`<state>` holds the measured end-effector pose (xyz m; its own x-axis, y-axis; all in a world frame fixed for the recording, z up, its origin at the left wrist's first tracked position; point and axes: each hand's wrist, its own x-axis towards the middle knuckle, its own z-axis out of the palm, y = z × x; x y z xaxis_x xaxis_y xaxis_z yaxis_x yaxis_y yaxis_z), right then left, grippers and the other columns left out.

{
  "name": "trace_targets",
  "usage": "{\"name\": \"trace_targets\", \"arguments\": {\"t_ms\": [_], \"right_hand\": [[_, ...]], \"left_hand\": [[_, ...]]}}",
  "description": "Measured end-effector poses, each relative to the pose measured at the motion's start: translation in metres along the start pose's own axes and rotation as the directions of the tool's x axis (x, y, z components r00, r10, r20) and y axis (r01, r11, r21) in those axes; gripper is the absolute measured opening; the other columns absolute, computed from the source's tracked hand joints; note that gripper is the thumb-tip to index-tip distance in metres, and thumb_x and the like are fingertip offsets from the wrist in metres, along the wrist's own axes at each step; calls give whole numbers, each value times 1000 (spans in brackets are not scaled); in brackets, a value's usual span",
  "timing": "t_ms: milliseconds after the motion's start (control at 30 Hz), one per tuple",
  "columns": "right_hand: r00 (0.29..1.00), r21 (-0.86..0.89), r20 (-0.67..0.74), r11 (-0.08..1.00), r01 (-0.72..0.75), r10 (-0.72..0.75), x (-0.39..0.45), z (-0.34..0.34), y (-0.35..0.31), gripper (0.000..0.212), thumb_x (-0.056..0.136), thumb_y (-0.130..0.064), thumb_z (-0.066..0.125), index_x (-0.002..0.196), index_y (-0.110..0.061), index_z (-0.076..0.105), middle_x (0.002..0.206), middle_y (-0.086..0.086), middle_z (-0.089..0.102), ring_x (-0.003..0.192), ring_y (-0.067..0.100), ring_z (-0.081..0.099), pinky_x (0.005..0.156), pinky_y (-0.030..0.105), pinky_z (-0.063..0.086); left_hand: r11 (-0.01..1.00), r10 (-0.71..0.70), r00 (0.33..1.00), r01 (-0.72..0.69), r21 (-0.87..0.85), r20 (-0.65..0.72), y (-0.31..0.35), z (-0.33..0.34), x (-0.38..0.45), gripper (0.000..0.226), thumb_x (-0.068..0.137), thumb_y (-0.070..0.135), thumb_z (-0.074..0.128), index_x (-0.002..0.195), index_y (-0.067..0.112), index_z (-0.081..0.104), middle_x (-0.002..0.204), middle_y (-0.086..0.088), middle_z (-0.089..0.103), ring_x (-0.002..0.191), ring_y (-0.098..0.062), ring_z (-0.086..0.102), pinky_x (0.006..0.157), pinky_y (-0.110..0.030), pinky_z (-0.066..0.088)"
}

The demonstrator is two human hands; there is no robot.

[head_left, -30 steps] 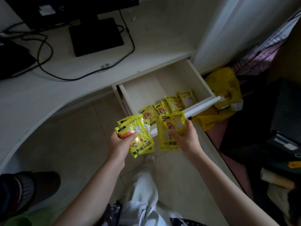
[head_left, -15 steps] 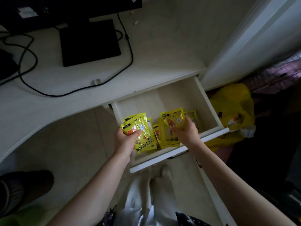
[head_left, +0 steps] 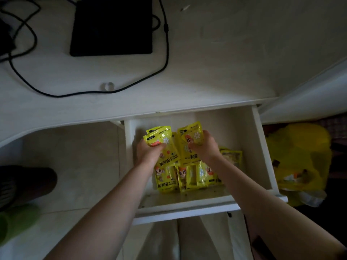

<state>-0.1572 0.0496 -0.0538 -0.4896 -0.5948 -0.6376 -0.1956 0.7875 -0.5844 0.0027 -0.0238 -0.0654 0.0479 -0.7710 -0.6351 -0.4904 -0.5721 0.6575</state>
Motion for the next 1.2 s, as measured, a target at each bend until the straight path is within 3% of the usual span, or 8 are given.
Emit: {"name": "trace_targets", "arguments": {"t_ms": [133,367,500,567,700,900,1000,1200], "right_hand": [[999,1,42,1000,-10,10,26,10,1,48,78,-22,73,120,-11,53,104,8,67,95,28,66,78,39,56],[998,-65,61,998,9,-5,43,23,13,48,86,-22,67,128,-12,47,106,6,63,87,23,61,55,25,45],[999,-129,47,992,5,1,47,23,21,46,89,-12,60,133,-15,47,119,10,63,84,23,64,56,29,52],[999,-171,40,985,2,5,47,18,24,43,89,-9,58,131,-13,50,121,10,62,87,23,65,66,35,57],[999,-237,44,972,-5,16,42,4,23,42,90,-11,56,132,-9,49,127,12,59,92,23,60,74,30,51],[998,-350,53,937,-6,26,25,-16,27,39,93,-14,47,131,-8,50,122,14,62,91,25,59,73,27,47],[986,-448,118,880,160,-119,-18,-34,6,35,93,-14,49,127,-6,50,120,15,62,103,29,61,83,31,50],[916,-622,269,673,400,-297,-65,-38,-18,33,94,-18,46,126,-9,48,118,14,59,107,31,57,86,44,52]], "left_hand": [[999,-39,999,39,27,-13,-6,14,21,29,71,14,81,98,11,68,86,-4,71,66,-11,64,51,-19,43],[978,-17,1000,11,208,25,-28,25,41,35,70,17,81,102,9,69,94,-6,72,83,-22,70,74,-33,57],[977,1,1000,-6,213,24,-28,20,39,46,71,22,82,106,9,55,99,-5,66,89,-23,64,82,-38,55],[979,0,1000,-6,203,27,-28,17,36,52,72,21,82,111,8,50,103,-7,65,91,-25,64,82,-39,55],[970,26,997,-42,241,69,-24,11,26,57,78,20,77,125,8,46,109,-9,66,95,-25,66,74,-32,51],[933,60,992,-96,347,111,-15,4,7,40,86,16,65,123,16,52,112,5,61,86,-12,58,69,-25,46],[916,172,980,-196,349,99,5,-28,-31,46,86,12,64,130,15,52,121,-2,62,85,-10,56,67,-20,44],[851,343,935,-349,392,87,16,-85,-79,33,84,6,63,117,6,61,115,-9,68,106,-23,65,92,-30,49]]}}
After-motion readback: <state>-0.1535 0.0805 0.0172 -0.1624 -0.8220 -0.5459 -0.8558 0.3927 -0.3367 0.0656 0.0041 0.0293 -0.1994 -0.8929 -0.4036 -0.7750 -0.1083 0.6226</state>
